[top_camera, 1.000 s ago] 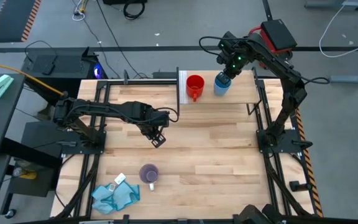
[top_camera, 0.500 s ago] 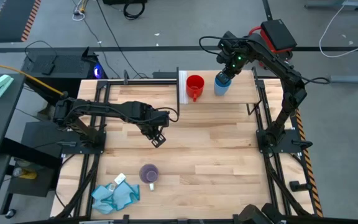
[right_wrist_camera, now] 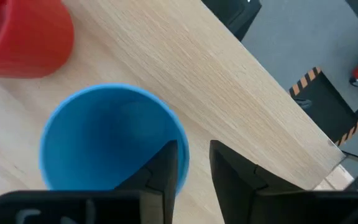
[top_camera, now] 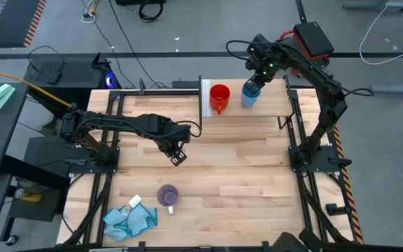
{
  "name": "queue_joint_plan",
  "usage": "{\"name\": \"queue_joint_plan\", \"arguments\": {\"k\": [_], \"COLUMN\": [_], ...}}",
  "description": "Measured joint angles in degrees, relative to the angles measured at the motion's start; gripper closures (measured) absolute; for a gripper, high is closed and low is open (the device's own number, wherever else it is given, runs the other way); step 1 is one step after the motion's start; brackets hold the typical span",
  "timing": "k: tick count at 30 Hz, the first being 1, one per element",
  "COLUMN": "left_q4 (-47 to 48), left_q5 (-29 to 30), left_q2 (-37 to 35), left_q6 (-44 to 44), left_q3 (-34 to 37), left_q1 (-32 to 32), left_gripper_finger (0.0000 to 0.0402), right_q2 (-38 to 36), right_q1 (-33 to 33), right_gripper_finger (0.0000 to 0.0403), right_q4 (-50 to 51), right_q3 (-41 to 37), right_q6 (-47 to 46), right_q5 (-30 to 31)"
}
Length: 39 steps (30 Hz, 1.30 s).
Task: Stack small to large cups/mugs on shelf
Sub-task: Put the purple mug on the shelf
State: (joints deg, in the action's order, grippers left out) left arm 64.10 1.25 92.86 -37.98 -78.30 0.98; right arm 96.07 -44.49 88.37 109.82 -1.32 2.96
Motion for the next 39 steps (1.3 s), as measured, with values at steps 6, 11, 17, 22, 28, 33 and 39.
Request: {"name": "queue_joint_plan", "arguments": {"k": [6,11,17,22,28,33,39], "left_q4": [2.70,12.59,19.37,19.68,20.26,20.00,19.44], "left_q5": [0.00,0.01,-0.97,-5.57,-6.22,-4.95,-1.34], "left_q2": [0.00,0.00,0.00,0.00,-0.82,-2.65,-3.41], "left_q6": [1.09,-0.81,-5.77,-10.37,-20.39,-31.73,-46.46], "left_q3": [0.00,0.00,0.00,0.00,-0.02,-0.02,-0.02], "left_q1": [0.36,0.34,-3.39,-9.85,-18.28,-26.20,-37.24], "left_gripper_finger": [0.0350,0.0349,0.0355,0.0362,0.0361,0.0368,0.0371], "right_q2": [-5.64,-12.95,-21.89,-27.18,-29.29,-28.77,-28.30], "right_q1": [0.00,0.39,6.86,18.51,33.15,44.07,54.81], "right_gripper_finger": [0.0295,0.0296,0.0296,0.0296,0.0296,0.0296,0.0296], "right_q4": [0.00,1.17,1.69,1.67,1.67,1.54,-3.62], "right_q3": [0.02,0.07,0.09,0.09,0.09,-2.95,-15.12], "right_q6": [-1.47,-4.39,-9.36,-16.26,-26.89,-35.50,-45.10], "right_q5": [0.00,-0.48,-3.34,-3.94,-1.16,1.84,3.42]}}
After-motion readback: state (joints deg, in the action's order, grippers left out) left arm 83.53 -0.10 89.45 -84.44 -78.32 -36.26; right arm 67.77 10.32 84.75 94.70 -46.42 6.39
